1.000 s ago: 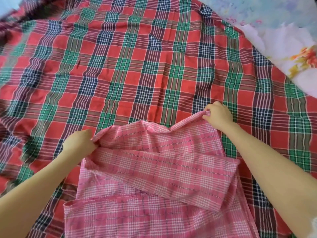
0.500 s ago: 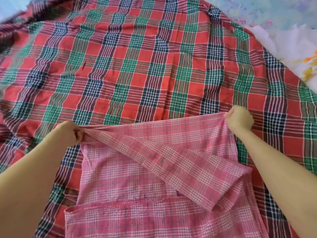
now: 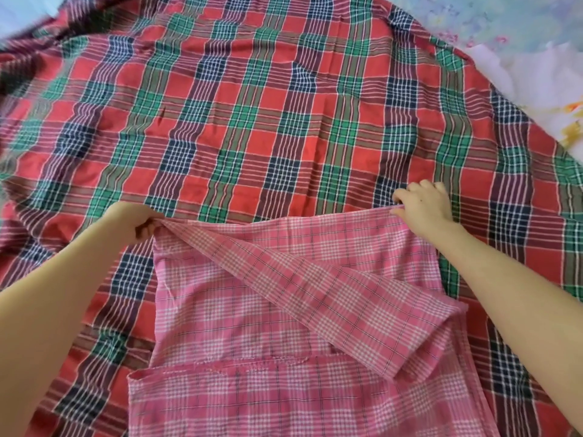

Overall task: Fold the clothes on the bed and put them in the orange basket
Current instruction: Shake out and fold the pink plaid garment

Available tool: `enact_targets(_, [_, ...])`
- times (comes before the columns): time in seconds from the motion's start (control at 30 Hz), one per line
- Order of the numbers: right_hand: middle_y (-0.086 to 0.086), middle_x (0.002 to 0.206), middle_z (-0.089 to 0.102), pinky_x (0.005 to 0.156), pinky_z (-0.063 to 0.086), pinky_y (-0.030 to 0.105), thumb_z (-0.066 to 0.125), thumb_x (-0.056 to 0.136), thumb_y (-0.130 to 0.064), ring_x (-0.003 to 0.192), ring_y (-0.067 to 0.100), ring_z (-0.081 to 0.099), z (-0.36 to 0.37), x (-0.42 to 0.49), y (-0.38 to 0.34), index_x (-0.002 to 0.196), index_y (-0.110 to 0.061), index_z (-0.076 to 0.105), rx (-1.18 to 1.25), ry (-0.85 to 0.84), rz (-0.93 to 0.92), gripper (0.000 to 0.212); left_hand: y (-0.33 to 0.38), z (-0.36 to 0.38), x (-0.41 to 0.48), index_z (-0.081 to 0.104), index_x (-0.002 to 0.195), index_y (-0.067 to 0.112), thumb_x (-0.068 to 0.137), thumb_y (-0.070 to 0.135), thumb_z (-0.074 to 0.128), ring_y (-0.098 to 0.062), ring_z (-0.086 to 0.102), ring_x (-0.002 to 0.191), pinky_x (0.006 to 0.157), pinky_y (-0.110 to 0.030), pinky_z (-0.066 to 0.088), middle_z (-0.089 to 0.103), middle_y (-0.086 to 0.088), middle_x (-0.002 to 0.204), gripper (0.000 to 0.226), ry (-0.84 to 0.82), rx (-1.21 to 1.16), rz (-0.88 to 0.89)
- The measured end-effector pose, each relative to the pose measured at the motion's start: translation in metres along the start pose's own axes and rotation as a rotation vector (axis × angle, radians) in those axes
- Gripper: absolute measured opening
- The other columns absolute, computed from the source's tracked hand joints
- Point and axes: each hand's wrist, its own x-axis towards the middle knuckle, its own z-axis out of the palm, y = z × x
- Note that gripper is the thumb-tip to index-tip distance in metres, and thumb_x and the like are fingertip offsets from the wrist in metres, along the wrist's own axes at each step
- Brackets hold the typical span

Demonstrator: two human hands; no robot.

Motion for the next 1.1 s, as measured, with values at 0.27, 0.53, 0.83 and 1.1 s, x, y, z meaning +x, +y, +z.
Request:
enact_targets(0.27, [0.008, 0.110, 0.063, 0.095, 0.031, 0.044, 0.055, 0.092, -0.020, 0.105, 0.031, 0.051, 0.011, -0.017, -0.012, 0.111, -0.016, 0.063, 0.027, 0.082, 0.217, 0.021, -0.001, 0.025, 0.010, 0.049, 0.117, -0.010, 0.097, 0.002, 0.042, -0.005, 0.057, 0.033, 0.038, -0.013, 0.047, 0.065, -0.008, 0.048, 0.024, 0.013, -0.357, 0.057])
enact_targets(0.53, [-0.008, 0.089, 0.066, 0.079, 0.053, 0.031, 0.032, 0.090, -0.065, 0.083, 0.011, 0.061, 0.007, -0.140, -0.044, 0.094, -0.020, 0.069, 0.455, 0.057, -0.647, 0.059, -0.044, 0.044, -0.016, 0.064, 0.114, 0.011, 0.073, -0.001, 0.069, -0.038, 0.054, 0.103, 0.088, -0.048, 0.047, 0.062, -0.014, 0.113, 0.044, 0.309, 0.855, 0.937])
enact_targets(0.83, [0.002, 0.125, 0.058, 0.104, 0.038, 0.042, 0.075, 0.065, -0.038, 0.116, 0.020, 0.049, 0.019, -0.193, -0.012, 0.123, -0.024, 0.059, 0.159, -0.013, -0.604, 0.062, -0.081, 0.135, -0.099, 0.061, 0.117, 0.019, 0.052, 0.035, 0.088, -0.030, 0.061, 0.100, 0.080, -0.043, 0.053, 0.065, -0.010, 0.108, 0.072, 0.056, 1.074, 1.543])
enact_targets(1.1, [-0.006, 0.064, 0.052, 0.055, 0.035, 0.025, 0.074, 0.076, -0.030, 0.067, 0.018, 0.050, -0.008, -0.169, -0.006, 0.067, -0.017, 0.062, 0.555, 0.282, 0.335, 0.020, -0.099, 0.247, -0.181, 0.068, 0.106, 0.017, 0.056, 0.030, 0.082, -0.022, 0.067, 0.086, 0.079, -0.036, 0.052, 0.070, 0.000, 0.095, 0.053, -0.205, 0.910, 1.590])
